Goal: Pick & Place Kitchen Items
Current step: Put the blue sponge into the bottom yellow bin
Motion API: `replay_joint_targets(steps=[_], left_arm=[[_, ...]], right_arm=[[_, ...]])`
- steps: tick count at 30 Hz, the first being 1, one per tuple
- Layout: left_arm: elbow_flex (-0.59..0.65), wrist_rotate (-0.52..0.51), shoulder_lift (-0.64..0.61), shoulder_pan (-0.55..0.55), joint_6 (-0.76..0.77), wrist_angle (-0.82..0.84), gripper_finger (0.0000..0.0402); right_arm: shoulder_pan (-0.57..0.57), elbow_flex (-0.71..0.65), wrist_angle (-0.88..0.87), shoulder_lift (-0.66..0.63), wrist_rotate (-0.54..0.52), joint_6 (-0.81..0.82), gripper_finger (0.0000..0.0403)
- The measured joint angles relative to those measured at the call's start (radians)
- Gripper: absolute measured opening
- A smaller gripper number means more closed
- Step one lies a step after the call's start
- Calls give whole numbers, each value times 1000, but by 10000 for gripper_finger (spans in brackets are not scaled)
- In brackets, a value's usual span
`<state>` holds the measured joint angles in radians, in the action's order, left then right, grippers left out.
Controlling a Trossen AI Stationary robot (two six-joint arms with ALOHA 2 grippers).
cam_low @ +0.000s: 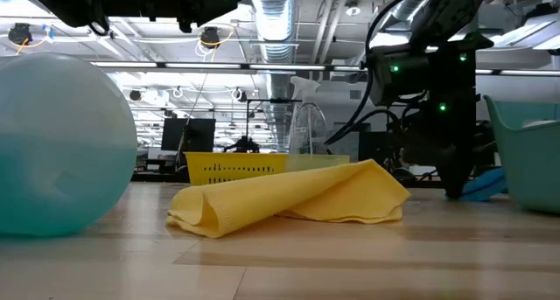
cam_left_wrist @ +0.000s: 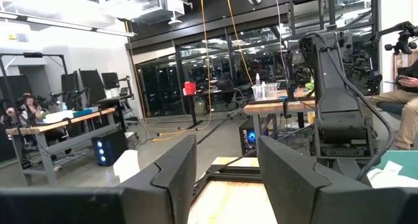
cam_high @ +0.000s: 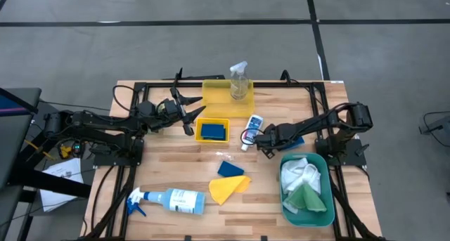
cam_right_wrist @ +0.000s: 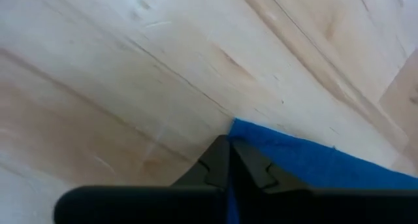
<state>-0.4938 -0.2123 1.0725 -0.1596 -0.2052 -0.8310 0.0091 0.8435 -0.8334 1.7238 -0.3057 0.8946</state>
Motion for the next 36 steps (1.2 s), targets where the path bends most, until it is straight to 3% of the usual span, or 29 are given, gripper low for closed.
replay_joint_targets(steps=[6,13,24,36], left_arm=[[0,0,0,0,0,0,159],[0,0,0,0,0,0,159],[0,0,0,0,0,0,159],[0,0,0,0,0,0,159]], right_arm=[[51,70,87,11,-31,-43,0],[108,119,277,9,49,-184,0],[116,139,262,8,46,-190,7],[115,139,255,5,39,-156,110]])
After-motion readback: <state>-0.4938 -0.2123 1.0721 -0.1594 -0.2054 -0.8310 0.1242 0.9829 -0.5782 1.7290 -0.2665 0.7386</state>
